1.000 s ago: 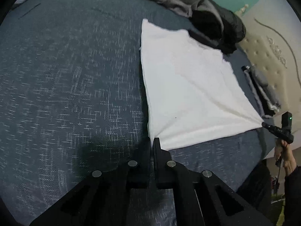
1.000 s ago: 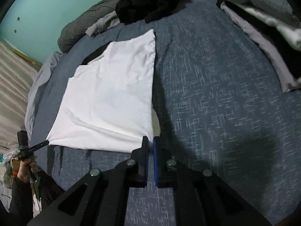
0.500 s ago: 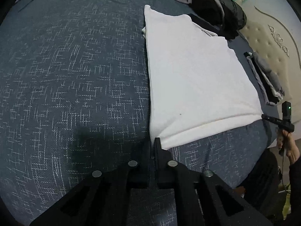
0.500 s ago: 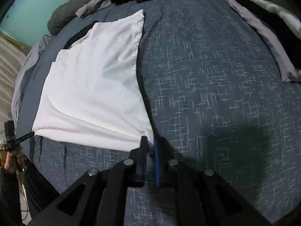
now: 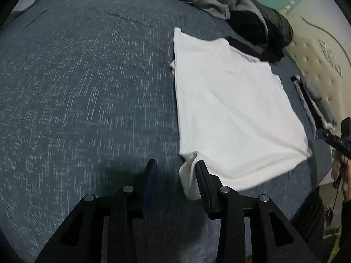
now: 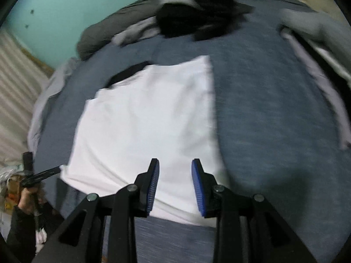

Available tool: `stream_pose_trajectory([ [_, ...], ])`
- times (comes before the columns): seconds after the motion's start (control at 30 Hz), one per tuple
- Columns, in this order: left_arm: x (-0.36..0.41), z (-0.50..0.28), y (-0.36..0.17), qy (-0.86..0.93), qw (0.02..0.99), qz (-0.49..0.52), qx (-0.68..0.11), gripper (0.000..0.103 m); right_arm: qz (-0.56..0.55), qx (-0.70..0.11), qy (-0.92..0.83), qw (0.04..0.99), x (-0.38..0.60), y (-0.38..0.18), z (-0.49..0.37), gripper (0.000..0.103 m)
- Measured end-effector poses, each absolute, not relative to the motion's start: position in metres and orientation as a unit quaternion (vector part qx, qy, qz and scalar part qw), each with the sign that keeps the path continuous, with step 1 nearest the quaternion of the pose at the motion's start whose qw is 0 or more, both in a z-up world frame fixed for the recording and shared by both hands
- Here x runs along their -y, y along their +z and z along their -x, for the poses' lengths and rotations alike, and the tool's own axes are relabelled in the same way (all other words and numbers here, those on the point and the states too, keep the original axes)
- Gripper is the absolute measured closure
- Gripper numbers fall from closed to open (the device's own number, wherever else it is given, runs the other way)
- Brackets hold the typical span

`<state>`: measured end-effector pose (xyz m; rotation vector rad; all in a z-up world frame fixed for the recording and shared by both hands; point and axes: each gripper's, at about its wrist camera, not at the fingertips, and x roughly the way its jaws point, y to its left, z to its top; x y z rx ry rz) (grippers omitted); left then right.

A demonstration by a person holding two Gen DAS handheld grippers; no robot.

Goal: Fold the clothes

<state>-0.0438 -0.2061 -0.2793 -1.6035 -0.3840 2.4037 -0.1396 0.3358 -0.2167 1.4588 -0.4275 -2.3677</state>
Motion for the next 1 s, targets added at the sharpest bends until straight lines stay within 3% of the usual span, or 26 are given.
stream_pose_trajectory([
  [0.23,0.192,0.045,-0.255,0.840,0.120,0.513,0.128,0.063,-0.533,0.109,-0.805,0.235,-0.234,-0.225,0.158,0.073],
  [0.33,0.187,0.052,-0.244,0.848,0.122,0.501,0.122,0.063,-0.533,0.106,-0.811,0.217,-0.221,-0.230,0.181,0.057],
  [0.4,0.182,0.062,-0.238,0.853,0.125,0.493,0.118,0.061,-0.531,0.109,-0.814,0.208,-0.222,-0.231,0.190,0.057],
  [0.57,0.181,0.104,-0.235,0.858,0.122,0.485,0.118,0.041,-0.508,0.088,-0.841,0.166,-0.256,-0.223,0.229,0.057],
  [1.0,0.193,0.259,-0.286,0.847,0.086,0.515,0.101,0.041,-0.497,0.073,-0.862,0.064,-0.349,-0.245,0.312,0.057],
])
